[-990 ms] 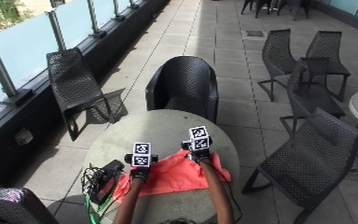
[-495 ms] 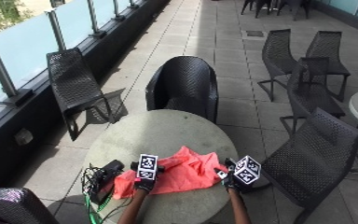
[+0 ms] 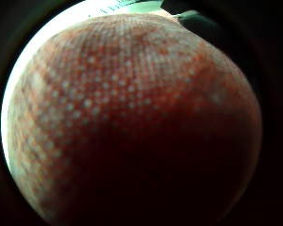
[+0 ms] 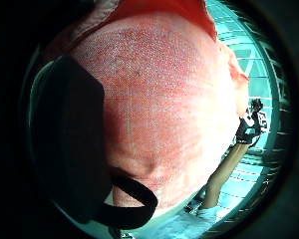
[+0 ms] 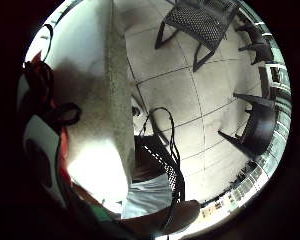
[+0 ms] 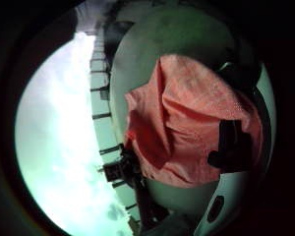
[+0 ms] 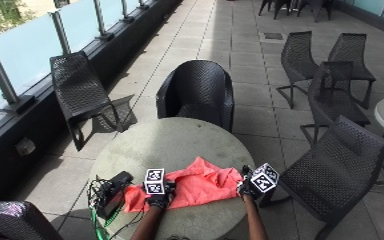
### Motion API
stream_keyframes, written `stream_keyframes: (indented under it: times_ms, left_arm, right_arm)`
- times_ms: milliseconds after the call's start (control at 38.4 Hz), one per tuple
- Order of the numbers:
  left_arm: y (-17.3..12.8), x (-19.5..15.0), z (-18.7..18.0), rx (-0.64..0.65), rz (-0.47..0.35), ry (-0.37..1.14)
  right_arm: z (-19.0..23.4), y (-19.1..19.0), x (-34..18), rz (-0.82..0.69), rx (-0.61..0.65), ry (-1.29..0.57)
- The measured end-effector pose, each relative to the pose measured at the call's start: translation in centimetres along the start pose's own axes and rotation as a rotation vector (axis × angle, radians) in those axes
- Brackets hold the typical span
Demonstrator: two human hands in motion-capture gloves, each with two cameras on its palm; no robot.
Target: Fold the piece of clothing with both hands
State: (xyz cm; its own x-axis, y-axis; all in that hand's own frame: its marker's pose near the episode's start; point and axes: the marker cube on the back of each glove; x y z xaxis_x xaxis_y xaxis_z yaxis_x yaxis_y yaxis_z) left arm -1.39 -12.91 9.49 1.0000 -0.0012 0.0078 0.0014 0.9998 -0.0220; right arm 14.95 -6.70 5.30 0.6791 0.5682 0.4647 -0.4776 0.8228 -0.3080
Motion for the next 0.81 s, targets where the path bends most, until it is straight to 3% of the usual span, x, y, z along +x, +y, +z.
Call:
stream_keyframes:
  times_ms: [52,182,417,495,599,703,808]
  left_arm:
    - [0.0,0.3,0.0,0.002,0.000,0.000]
    - [-0.5,1.2,0.0,0.011,0.001,0.013]
    - [-0.8,1.2,-3.2,0.007,-0.007,0.247]
    - [-1.2,0.1,-4.1,0.005,-0.004,0.261]
    - [-1.8,-2.2,-5.0,-0.001,-0.026,0.174]
    - [-1.0,-4.7,-8.1,0.088,-0.079,0.093]
    - [0.9,-7.5,-12.0,0.199,-0.143,0.075]
  right_arm:
    - [-0.4,-0.4,-0.3,-0.039,0.014,-0.049]
    - [-2.1,-3.7,-1.3,-0.171,0.270,-0.115]
    - [-4.2,1.5,-10.7,-0.433,0.262,-0.398]
    - [-1.8,1.0,-13.5,-0.403,0.216,-0.372]
    - [3.2,0.1,-17.9,-0.424,0.116,-0.333]
    - [6.6,2.1,-22.2,-0.504,0.085,-0.291]
    - [8.6,7.0,-26.2,-0.608,0.131,-0.191]
